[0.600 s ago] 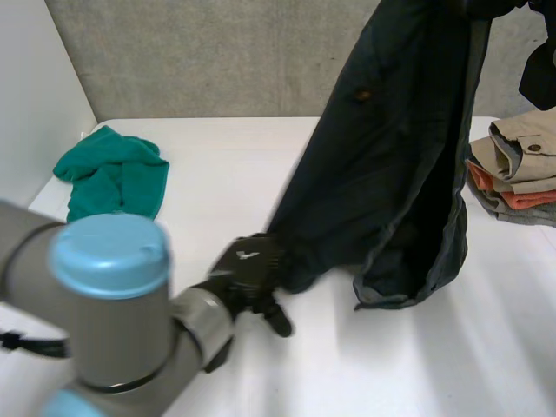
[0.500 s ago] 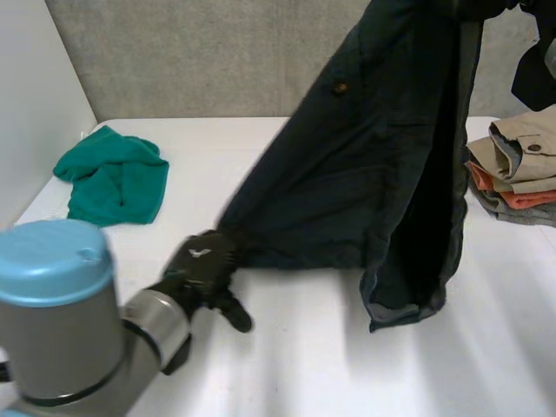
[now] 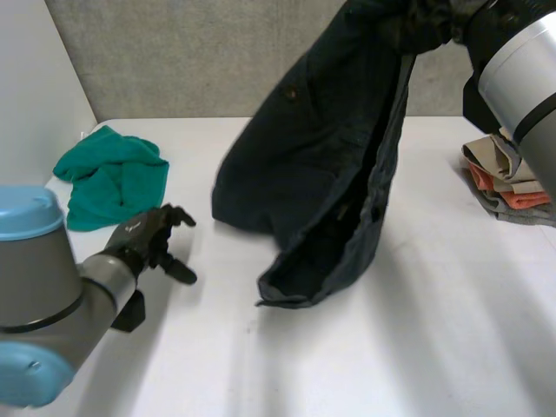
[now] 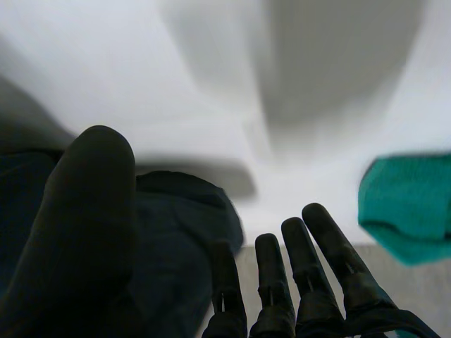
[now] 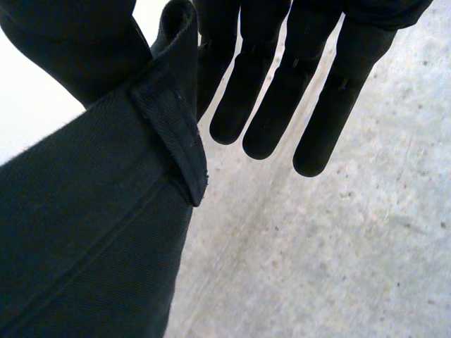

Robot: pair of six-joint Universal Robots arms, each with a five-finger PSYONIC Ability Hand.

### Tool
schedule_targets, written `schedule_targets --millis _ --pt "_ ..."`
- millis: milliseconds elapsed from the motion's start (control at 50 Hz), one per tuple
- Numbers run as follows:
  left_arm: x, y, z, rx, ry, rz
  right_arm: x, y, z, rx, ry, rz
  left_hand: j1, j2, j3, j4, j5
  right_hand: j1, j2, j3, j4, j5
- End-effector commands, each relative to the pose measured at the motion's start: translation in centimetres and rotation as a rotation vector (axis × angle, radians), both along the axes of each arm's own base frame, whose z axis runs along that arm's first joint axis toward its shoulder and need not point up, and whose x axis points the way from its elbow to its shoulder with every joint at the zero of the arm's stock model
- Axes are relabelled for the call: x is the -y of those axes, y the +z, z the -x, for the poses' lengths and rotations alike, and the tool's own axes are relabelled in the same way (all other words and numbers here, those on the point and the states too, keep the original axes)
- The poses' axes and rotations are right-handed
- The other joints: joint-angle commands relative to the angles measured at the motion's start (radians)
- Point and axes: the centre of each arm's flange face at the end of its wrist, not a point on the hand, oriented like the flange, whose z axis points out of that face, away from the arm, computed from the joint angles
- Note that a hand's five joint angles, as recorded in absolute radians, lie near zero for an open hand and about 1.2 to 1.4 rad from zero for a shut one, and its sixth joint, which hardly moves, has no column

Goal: Fold the laundry.

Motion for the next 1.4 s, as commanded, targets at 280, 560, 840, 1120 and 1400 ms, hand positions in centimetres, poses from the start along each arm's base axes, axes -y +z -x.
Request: schedule_targets --millis 280,560,840,1120,1400 --pt "2.2 0.3 0.1 -0.058 -0.064 0.157 -1.8 -0.4 -1.1 -0.013 0.049 -0.007 -0.248 -0.245 -0.247 -0.249 -0.25 0.248 0.209 0.202 0.196 0.262" --pt "4.5 -2.8 6.6 0.045 -0.165 0.121 -3.8 1.7 0.0 0.028 0.069 0.006 -0.248 -0.245 -0.247 -0.249 -0.25 0.248 0.209 0.202 0.196 0.262" --pt "3.3 6.6 2.6 0.01 -0.076 0.307 2.2 -0.8 4.7 0.057 -0.1 -0.125 0.973 0.976 0.975 0.972 0.972 0.248 0.209 0.202 0.196 0.262" --pt "-1.6 15.6 -1.1 -0.084 -0.157 0.508 9.0 -6.1 7.8 0.129 -0.197 -0.366 0.973 0.976 0.975 0.972 0.972 0.248 0.209 0.202 0.196 0.262" --pt "-0.1 10.9 1.0 -0.077 -0.211 0.346 15.4 -14.3 5.5 0.019 -0.237 -0.487 0.973 0.976 0.975 0.972 0.972 0.248 0.209 0.202 0.196 0.262"
